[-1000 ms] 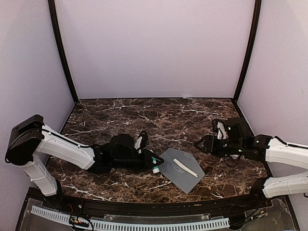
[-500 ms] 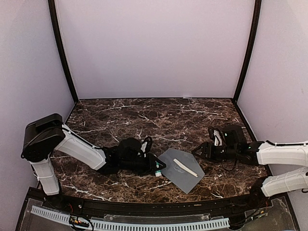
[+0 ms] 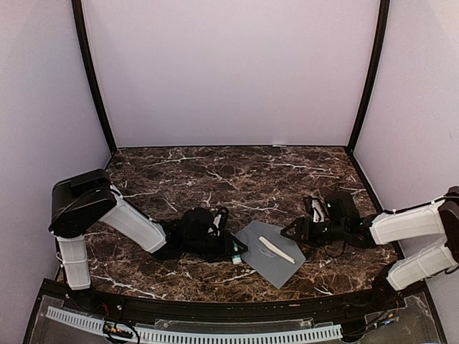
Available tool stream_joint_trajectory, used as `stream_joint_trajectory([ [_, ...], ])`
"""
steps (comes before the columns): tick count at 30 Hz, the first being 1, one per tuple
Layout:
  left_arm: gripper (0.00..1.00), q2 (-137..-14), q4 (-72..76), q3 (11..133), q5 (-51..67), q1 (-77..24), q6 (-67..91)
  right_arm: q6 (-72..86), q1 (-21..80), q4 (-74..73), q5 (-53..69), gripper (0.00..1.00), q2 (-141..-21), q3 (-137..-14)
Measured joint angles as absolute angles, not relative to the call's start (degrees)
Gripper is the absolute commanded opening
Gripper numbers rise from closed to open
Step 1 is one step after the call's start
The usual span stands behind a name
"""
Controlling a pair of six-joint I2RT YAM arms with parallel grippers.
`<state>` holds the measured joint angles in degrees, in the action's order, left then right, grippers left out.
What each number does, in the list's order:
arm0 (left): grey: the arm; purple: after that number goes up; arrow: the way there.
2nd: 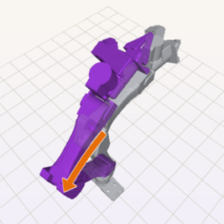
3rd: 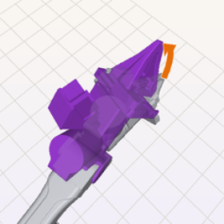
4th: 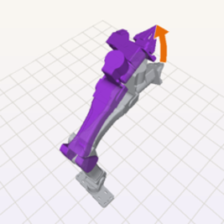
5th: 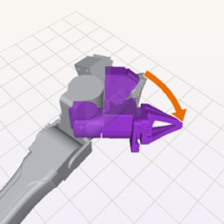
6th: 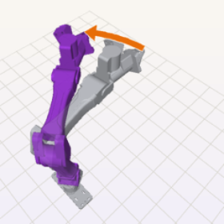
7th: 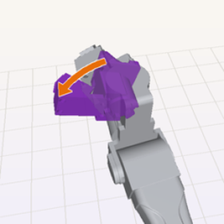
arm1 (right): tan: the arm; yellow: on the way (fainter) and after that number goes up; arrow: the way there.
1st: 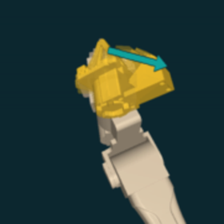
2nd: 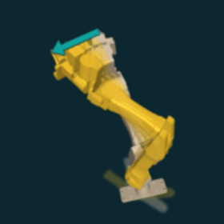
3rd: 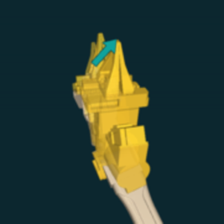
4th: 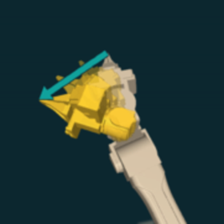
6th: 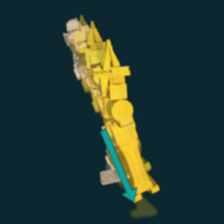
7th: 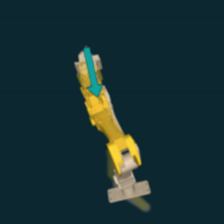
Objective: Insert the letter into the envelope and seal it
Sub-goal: Seal the envelope flap on the envelope.
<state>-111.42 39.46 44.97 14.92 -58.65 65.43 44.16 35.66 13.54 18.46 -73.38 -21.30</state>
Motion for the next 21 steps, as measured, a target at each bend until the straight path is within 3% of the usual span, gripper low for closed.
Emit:
stream_joint_trajectory([
  [7,0.0,-112.07,41.12,44.97,15.46,-58.59,65.87,43.48,35.62,17.61,23.18,0.63,-78.11,-21.3],
  [21,0.0,-112.4,42.0,44.97,15.59,-58.59,66.65,42.92,39.79,23.42,28.75,0.58,-74.83,-19.25],
])
